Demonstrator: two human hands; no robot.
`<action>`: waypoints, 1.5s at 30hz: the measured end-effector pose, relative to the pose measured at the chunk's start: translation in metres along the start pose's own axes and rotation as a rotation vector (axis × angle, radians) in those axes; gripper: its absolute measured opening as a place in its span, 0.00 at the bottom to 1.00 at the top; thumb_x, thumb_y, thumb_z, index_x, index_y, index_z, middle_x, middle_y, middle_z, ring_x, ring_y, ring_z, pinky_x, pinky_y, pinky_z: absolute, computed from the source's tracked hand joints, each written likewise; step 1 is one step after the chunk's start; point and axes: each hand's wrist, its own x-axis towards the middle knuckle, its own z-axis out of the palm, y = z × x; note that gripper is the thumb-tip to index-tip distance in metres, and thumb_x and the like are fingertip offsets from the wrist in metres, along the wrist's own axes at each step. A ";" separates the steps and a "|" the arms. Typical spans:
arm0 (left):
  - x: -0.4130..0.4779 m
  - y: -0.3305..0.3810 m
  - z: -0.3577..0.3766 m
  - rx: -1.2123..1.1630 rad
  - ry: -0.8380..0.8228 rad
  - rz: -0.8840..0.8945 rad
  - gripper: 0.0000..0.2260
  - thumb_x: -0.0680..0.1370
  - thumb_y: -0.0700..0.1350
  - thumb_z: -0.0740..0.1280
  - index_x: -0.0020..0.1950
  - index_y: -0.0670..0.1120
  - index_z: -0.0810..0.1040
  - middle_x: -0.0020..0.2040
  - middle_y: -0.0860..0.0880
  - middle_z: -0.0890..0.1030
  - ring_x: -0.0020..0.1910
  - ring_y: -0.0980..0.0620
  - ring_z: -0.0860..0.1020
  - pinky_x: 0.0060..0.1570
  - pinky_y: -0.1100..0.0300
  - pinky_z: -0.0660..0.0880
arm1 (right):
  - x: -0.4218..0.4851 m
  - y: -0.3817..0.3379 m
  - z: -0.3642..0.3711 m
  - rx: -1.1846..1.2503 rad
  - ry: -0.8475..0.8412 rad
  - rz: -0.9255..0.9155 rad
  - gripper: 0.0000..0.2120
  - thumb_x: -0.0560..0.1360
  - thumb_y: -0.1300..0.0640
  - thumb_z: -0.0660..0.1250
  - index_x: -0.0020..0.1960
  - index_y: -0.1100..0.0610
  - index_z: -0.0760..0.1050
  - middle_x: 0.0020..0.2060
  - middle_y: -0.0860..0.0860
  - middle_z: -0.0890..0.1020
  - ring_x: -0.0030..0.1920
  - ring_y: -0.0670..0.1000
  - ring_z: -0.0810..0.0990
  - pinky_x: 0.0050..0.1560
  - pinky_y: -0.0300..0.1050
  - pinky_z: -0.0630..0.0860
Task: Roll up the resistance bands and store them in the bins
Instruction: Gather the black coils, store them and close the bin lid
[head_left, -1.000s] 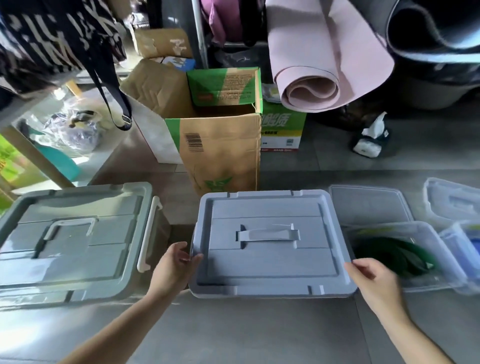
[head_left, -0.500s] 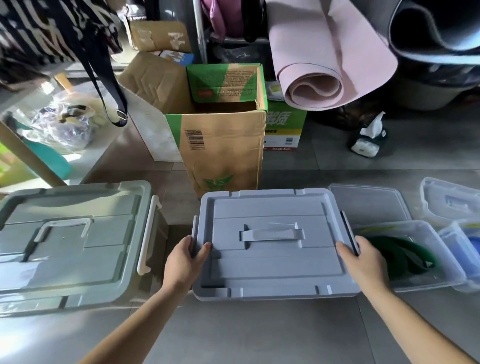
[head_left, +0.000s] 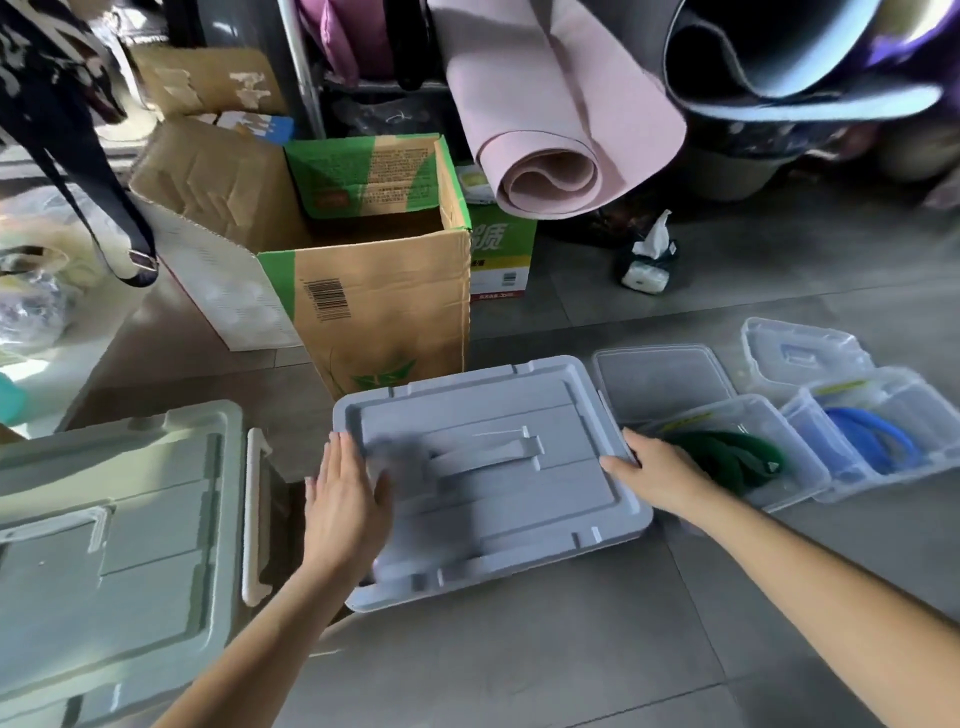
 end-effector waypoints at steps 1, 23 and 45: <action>0.004 0.013 -0.002 -0.024 -0.069 0.032 0.27 0.80 0.54 0.56 0.75 0.45 0.53 0.76 0.45 0.58 0.73 0.43 0.61 0.71 0.43 0.59 | -0.006 0.001 -0.005 0.006 -0.070 0.026 0.32 0.75 0.43 0.63 0.74 0.52 0.59 0.65 0.47 0.73 0.63 0.52 0.74 0.62 0.50 0.73; 0.075 0.321 0.165 -0.255 -0.412 0.070 0.05 0.77 0.40 0.58 0.47 0.41 0.72 0.38 0.47 0.73 0.35 0.50 0.71 0.31 0.60 0.64 | 0.100 0.177 -0.150 -0.075 0.055 0.115 0.27 0.75 0.43 0.64 0.70 0.55 0.68 0.67 0.52 0.72 0.67 0.53 0.71 0.64 0.46 0.68; 0.128 0.288 0.329 -0.307 -0.356 -0.499 0.06 0.78 0.42 0.61 0.51 0.42 0.76 0.49 0.37 0.79 0.45 0.44 0.75 0.48 0.51 0.74 | 0.279 0.248 -0.111 0.258 0.020 0.460 0.19 0.77 0.54 0.59 0.63 0.65 0.70 0.60 0.61 0.75 0.61 0.60 0.74 0.59 0.49 0.70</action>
